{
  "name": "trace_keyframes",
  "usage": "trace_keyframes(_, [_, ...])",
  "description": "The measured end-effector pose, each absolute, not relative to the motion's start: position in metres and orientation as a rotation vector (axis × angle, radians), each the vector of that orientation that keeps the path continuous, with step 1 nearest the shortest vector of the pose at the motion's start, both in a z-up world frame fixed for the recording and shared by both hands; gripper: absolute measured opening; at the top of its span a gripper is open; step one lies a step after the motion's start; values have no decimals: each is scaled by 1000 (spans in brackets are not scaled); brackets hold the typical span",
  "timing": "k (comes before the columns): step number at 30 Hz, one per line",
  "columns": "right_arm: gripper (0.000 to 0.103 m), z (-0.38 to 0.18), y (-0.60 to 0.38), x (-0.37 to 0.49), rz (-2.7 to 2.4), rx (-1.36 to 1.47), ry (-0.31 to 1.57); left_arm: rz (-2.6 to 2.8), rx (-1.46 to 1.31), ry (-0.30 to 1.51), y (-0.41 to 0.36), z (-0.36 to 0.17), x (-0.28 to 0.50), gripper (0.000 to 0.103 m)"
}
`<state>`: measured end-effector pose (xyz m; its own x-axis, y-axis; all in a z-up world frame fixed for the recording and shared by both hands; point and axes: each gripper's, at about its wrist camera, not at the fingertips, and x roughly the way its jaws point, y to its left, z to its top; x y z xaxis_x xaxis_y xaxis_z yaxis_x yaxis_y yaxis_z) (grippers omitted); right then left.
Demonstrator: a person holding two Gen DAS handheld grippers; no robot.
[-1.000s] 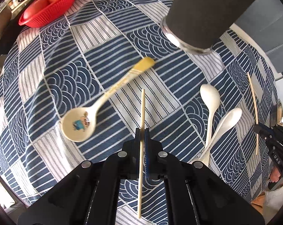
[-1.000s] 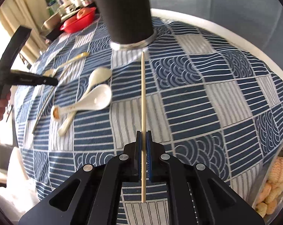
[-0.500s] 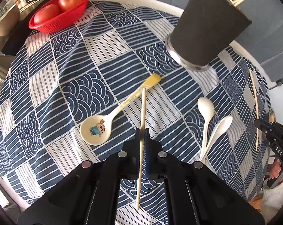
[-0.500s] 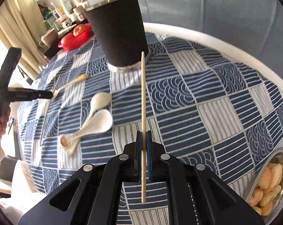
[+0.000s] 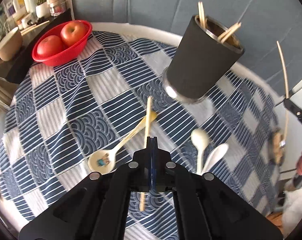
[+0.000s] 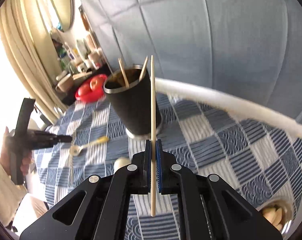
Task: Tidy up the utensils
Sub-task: 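Lift both held chopsticks upright and carry them over the black cup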
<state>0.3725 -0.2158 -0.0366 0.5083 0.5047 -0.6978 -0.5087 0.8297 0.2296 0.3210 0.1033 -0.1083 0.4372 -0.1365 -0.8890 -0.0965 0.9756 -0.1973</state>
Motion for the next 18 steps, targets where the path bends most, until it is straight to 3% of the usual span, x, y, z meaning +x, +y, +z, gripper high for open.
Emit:
trace_keyframes(10, [5,-19,-197,392,642,-29,786,-23,-162,1108,106,-87,339,0])
trace_keyframes(12, [5,-19,-194,390,645,-38,784,-34,-149,1124,103,-93,341,4])
trace_keyframes(14, [5,-18,-193,388,643,-46,786,-43,-152,1140,100,-103,343,16])
trace_keyframes(18, [5,-16,-192,385,647,-40,787,-57,-133,1188,91,-126,344,19])
